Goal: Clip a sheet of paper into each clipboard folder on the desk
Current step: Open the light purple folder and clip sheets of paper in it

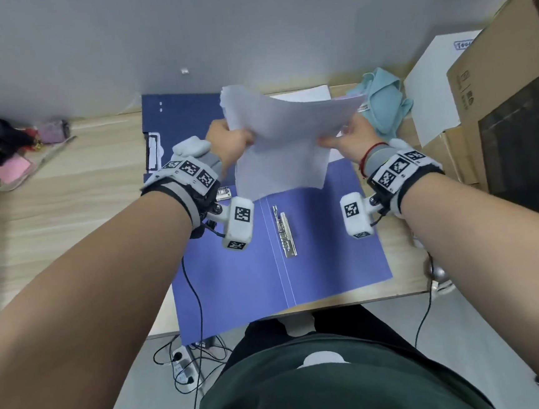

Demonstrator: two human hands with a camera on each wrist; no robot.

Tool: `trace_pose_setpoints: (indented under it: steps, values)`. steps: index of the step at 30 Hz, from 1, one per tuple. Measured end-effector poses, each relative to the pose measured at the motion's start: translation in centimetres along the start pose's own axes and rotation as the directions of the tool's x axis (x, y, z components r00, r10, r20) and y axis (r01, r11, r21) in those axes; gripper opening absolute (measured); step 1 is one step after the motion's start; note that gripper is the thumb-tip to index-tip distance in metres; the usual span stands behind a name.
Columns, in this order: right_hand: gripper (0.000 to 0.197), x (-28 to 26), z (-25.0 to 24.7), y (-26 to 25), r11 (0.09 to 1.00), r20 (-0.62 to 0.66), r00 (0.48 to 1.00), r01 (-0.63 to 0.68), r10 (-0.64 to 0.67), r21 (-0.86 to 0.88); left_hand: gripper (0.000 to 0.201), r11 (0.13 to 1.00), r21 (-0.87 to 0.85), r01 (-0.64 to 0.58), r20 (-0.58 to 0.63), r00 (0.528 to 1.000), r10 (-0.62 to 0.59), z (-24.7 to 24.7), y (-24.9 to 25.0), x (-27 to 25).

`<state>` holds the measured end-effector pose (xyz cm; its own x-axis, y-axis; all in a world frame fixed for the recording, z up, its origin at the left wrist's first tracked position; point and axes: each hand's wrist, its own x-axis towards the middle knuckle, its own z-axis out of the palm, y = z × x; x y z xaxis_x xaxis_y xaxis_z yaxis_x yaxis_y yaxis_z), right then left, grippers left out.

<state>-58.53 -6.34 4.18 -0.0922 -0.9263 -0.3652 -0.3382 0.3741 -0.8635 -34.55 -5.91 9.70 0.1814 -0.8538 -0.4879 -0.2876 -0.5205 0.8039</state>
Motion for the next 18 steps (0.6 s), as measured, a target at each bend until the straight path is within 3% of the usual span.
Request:
trace_pose_setpoints:
  steps: [1, 2, 5, 10, 14, 18]
  values:
    - [0.054, -0.2, -0.3, 0.0, 1.0, 0.046, 0.999, 0.003, -0.004, 0.017, 0.004, 0.999, 0.03, -0.018, 0.031, 0.999, 0.017, 0.0, 0.0, -0.4]
    - [0.045, -0.5, -0.4, 0.0, 0.999, 0.072, 0.997, 0.008, -0.011, 0.039, 0.011, 0.998, 0.059, -0.035, 0.054, 0.998, 0.031, 0.1, 0.0, -0.7]
    - [0.031, -0.8, -0.9, 0.2, 0.992, 0.058, 0.997, 0.044, -0.051, 0.117, 0.018, 0.993, 0.07, -0.094, 0.084, 0.993, 0.088, 0.2, -0.2, -1.2]
    - [0.044, -1.2, -1.9, 0.7, 0.988, 0.003, 0.999, 0.038, -0.039, 0.149, 0.017, 0.975, 0.083, -0.208, 0.155, 0.969, 0.193, 0.2, -0.9, -1.5]
    - [0.037, -1.8, -2.2, 1.9, 0.993, 0.029, 0.999, 0.019, -0.022, 0.119, 0.048, 0.969, 0.189, -0.157, 0.136, 0.982, 0.132, 1.2, -2.6, -1.5]
    - [0.038, -2.2, -2.5, 3.0, 0.991, 0.055, 0.998, -0.049, 0.043, 0.124, 0.057, 0.937, 0.321, -0.137, 0.149, 0.984, 0.093, 2.4, -4.3, -1.3]
